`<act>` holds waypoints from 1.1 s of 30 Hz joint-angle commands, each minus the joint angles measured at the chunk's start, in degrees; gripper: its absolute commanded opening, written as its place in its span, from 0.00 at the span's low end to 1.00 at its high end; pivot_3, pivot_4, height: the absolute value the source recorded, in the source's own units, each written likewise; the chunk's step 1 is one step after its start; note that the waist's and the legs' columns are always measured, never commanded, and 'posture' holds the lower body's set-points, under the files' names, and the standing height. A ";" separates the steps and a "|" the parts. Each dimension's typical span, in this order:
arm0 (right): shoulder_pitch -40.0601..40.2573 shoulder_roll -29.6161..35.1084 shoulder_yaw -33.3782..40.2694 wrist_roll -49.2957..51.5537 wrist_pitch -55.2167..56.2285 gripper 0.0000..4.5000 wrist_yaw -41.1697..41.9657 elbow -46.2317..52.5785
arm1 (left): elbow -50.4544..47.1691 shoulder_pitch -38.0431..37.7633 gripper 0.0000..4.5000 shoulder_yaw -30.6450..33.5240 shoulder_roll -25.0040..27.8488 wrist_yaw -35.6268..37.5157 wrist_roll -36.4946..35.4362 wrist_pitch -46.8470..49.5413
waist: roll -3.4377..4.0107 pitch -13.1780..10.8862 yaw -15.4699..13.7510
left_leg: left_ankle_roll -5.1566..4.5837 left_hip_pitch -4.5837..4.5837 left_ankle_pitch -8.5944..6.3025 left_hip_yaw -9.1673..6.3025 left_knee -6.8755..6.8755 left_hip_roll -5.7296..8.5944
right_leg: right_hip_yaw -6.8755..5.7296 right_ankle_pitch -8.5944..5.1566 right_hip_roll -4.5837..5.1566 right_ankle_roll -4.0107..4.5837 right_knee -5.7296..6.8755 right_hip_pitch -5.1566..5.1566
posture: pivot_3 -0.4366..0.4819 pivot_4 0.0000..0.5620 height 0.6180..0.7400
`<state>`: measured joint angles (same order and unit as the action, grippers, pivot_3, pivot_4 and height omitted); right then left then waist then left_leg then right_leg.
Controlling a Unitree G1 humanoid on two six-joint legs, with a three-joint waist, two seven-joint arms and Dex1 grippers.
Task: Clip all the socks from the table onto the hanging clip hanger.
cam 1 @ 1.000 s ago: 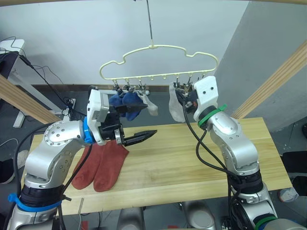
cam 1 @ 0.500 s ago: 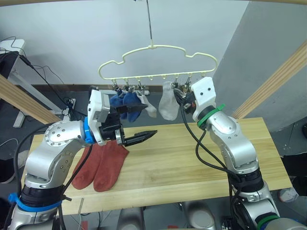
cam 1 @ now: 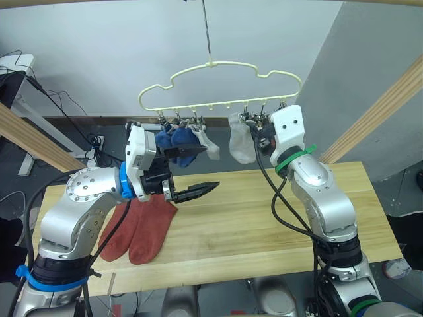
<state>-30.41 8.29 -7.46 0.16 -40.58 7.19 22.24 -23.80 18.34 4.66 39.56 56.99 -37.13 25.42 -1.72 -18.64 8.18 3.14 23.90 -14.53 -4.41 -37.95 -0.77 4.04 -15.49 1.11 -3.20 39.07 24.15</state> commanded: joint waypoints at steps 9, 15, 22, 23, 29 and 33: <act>-3.20 -4.57 2.59 0.73 -2.57 0.54 -3.13 2.04 | -0.71 0.98 0.99 -0.36 -0.47 0.19 0.24 -1.31 | 0.00 0.00 0.11 | 0.00 0.00 0.00 -0.01 0.00 0.00 | -0.01 0.00 0.00 0.00 0.01 0.00 | 0.24 0.51 1.00; -4.07 -9.75 2.80 1.88 -7.88 0.54 -5.52 4.39 | -0.63 1.08 0.99 -0.43 -0.68 0.28 0.35 -1.15 | 0.01 0.01 0.09 | 0.00 0.00 0.00 -0.02 0.00 -0.02 | -0.01 0.00 0.01 0.01 0.01 0.01 | 0.24 0.51 1.00; -4.53 -13.86 4.04 1.83 -11.36 0.54 -8.53 6.67 | -0.49 1.21 0.99 -0.55 -0.90 0.23 0.51 -1.24 | 0.02 0.01 0.10 | 0.00 0.00 0.00 -0.02 0.00 -0.02 | -0.02 0.00 0.03 0.01 0.01 0.01 | 0.24 0.51 1.00; -4.56 -14.22 4.15 1.79 -11.77 0.54 -8.88 7.05 | -0.49 1.22 0.99 -0.57 -0.92 0.24 0.52 -1.23 | 0.02 0.01 0.10 | 0.00 0.00 0.00 -0.03 0.00 -0.02 | -0.03 0.00 0.03 0.01 0.01 0.01 | 0.24 0.51 1.00; -4.05 -16.02 4.04 1.41 -13.88 0.54 -10.73 9.45 | -0.32 1.47 0.99 -0.80 -1.24 0.27 0.70 -1.27 | 0.02 0.01 0.12 | 0.00 0.00 0.00 -0.02 0.01 -0.02 | -0.03 0.00 0.03 0.01 0.00 0.02 | 0.24 0.50 1.00; -3.54 -16.83 3.82 1.65 -15.62 0.54 -11.30 10.98 | -0.20 1.55 0.99 -0.85 -1.18 0.42 0.69 -1.30 | 0.02 0.01 0.13 | 0.00 0.00 0.00 -0.02 0.01 -0.02 | -0.02 0.00 0.03 0.00 0.00 0.02 | 0.23 0.50 1.00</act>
<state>-34.18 -7.64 -3.40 1.42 -55.83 -3.57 29.89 -23.24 19.43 3.73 38.48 57.01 -36.52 25.42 -1.70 -18.62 8.31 3.14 23.90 -14.53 -4.44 -37.94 -0.79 4.02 -15.48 1.15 -3.20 39.08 24.17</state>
